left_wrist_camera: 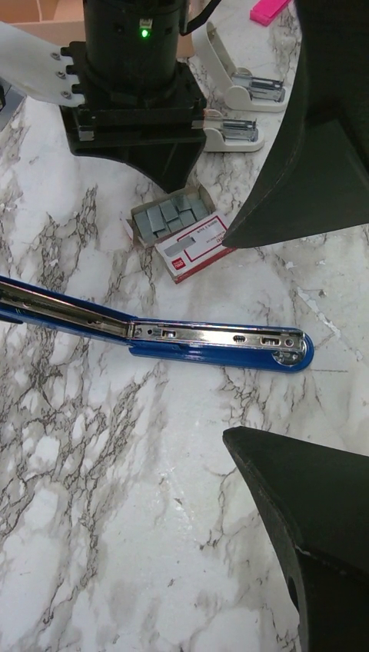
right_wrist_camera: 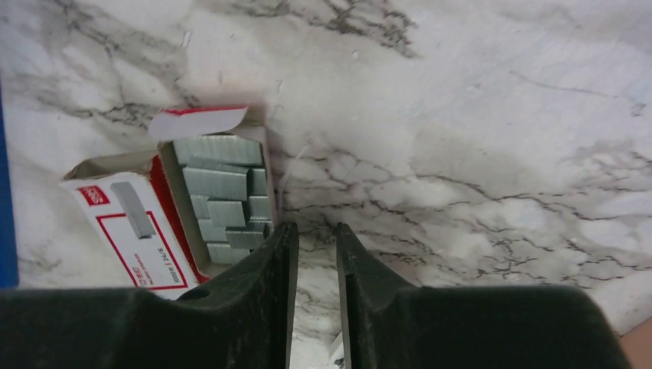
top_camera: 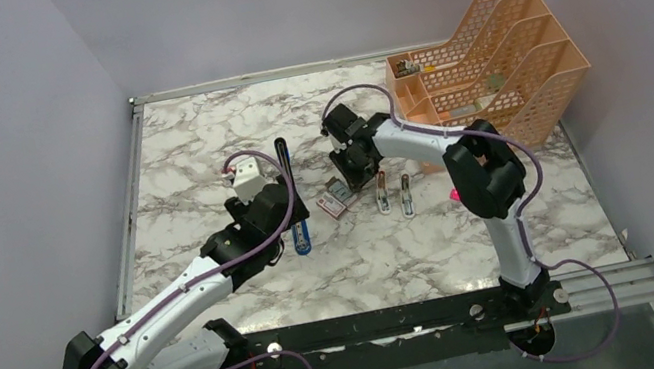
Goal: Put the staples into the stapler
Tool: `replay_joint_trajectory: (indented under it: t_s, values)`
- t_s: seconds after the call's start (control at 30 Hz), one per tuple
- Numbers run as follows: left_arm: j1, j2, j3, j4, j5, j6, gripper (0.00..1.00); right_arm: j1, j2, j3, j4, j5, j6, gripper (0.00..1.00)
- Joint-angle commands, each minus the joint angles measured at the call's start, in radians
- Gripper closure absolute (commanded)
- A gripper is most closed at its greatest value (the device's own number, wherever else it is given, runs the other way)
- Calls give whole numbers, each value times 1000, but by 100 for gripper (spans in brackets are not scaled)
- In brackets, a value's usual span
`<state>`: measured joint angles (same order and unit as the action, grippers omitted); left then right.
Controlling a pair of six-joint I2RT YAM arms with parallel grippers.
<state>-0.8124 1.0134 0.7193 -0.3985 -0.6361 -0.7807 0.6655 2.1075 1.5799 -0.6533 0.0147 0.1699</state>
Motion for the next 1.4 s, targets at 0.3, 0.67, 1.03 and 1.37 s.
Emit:
replay_joint_trajectory:
  t_s: [0.3,0.67,1.03,1.37]
  values:
    - [18,-3,-23,-2,24,18,14,17,-114,-1,31,66,44,68]
    - [34,-10,-30,1,21,11,14,85,-83,35,60,15,74,65]
    - [49,-18,-47,2,30,15,14,105,-12,92,44,99,152,59]
    - [60,-15,-53,3,36,20,14,105,25,114,35,134,166,66]
